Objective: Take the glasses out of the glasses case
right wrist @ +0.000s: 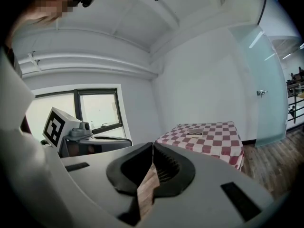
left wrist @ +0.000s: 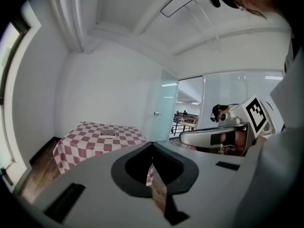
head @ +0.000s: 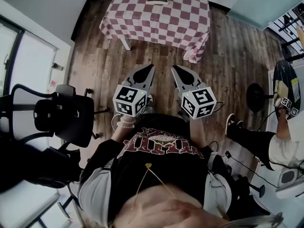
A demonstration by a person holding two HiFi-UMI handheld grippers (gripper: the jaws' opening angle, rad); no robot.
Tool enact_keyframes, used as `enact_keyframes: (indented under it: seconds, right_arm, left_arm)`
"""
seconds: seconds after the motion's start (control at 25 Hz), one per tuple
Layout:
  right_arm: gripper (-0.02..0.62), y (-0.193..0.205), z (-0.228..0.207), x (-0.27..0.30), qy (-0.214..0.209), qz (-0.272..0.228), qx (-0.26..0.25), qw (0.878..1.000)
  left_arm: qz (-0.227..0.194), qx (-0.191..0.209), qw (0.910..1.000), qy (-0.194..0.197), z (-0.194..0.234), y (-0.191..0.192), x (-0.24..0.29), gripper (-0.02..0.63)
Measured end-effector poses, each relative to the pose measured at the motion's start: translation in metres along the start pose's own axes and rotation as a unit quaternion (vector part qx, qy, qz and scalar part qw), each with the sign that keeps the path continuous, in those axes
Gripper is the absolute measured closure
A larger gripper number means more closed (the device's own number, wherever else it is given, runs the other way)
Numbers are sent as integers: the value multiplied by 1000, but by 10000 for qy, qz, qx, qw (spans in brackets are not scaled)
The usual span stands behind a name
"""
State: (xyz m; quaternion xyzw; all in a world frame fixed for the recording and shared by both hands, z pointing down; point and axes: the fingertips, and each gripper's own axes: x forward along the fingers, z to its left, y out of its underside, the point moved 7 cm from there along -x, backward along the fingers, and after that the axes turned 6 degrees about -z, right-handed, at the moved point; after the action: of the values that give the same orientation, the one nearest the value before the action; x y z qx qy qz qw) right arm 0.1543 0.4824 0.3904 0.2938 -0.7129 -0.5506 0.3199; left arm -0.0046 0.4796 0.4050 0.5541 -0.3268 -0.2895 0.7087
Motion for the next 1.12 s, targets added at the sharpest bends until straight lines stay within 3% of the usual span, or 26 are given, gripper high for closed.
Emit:
enact_keyframes:
  seconds: [0.72,1.12]
  right_arm:
    - [575,-13,-27,102,83,107,11,9999]
    - [575,-15,-36,127,110,38,44,9999]
  left_arm:
    - [105,-60,9994,332,97,-15,51,607]
    - [148,-160,9992,334,121,-15,64,607]
